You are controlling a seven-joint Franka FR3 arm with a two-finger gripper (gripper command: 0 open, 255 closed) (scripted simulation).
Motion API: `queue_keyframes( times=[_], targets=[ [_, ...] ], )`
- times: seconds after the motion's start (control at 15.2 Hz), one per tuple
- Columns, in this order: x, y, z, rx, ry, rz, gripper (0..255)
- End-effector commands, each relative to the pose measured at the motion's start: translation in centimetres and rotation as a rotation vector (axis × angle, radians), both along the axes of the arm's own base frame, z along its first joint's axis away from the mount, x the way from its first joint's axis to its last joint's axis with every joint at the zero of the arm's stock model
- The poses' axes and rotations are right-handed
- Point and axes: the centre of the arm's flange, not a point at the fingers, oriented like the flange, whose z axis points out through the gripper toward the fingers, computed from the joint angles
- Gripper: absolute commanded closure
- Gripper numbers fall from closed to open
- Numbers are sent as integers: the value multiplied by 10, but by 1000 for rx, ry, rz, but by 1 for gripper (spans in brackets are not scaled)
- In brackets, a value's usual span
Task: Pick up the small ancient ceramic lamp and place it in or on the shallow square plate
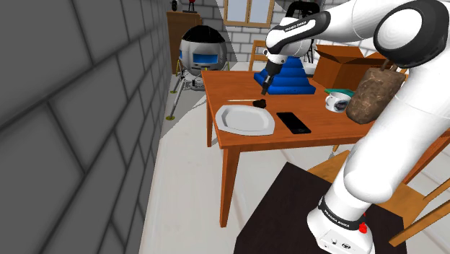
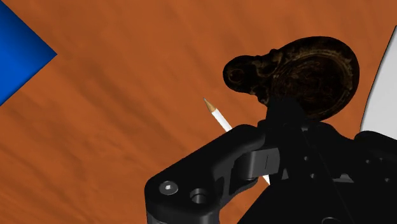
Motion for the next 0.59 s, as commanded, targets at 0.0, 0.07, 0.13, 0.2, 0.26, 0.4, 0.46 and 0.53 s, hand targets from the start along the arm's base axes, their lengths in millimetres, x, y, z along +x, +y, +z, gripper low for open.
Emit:
queue_keyframes(
  times=[0.0, 0.07, 0.13, 0.2, 0.26, 0.4, 0.46, 0.53],
  targets=[
    [0, 0, 0, 0, 0, 0, 0],
    [14, -7, -8, 75, 36, 155, 0],
    [29, -11, -17, 150, 73, 310, 0],
    [44, -12, -27, 225, 109, 465, 0],
    [49, -12, -30, 251, 122, 519, 0],
    [48, -8, -40, 251, 122, 519, 0],
    [48, -7, -45, 251, 122, 519, 0],
    [48, -5, -50, 251, 122, 519, 0]
  ],
)
